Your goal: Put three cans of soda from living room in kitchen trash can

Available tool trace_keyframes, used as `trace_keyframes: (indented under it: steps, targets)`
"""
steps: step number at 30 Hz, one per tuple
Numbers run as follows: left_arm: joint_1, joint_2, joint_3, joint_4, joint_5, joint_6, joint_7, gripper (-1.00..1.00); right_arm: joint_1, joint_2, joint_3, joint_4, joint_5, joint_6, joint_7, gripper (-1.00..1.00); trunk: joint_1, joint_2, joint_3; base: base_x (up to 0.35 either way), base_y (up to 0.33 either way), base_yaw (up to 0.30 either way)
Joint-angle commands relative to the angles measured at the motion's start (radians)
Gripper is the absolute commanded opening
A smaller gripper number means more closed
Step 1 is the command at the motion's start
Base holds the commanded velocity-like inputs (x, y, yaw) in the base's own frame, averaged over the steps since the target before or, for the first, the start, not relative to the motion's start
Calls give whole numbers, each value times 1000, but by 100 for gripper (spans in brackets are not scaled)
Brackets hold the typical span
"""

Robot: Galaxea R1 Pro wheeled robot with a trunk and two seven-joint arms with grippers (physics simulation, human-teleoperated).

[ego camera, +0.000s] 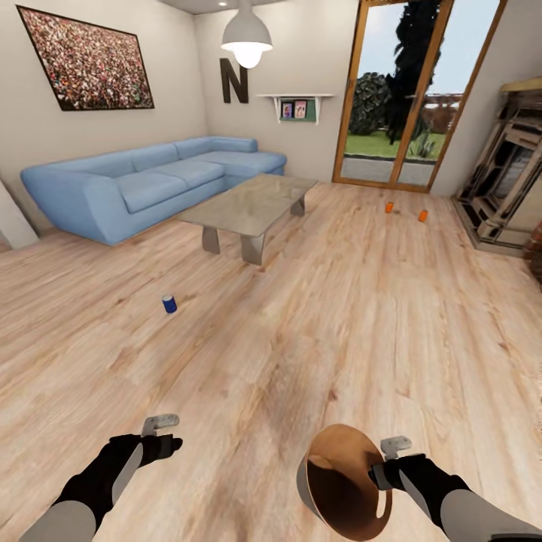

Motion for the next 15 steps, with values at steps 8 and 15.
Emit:
trace_keyframes:
  steps: [8,15]
  targets:
    - [0,0,0,0,0,0,0,100,0,0,-6,-1,-11,0,5,-100,0,0,4,236,244,-245]
    - [0,0,0,0,0,0,0,100,0,2,-6,-1,-12,0,5,-100,0,0,7,191,273,-245]
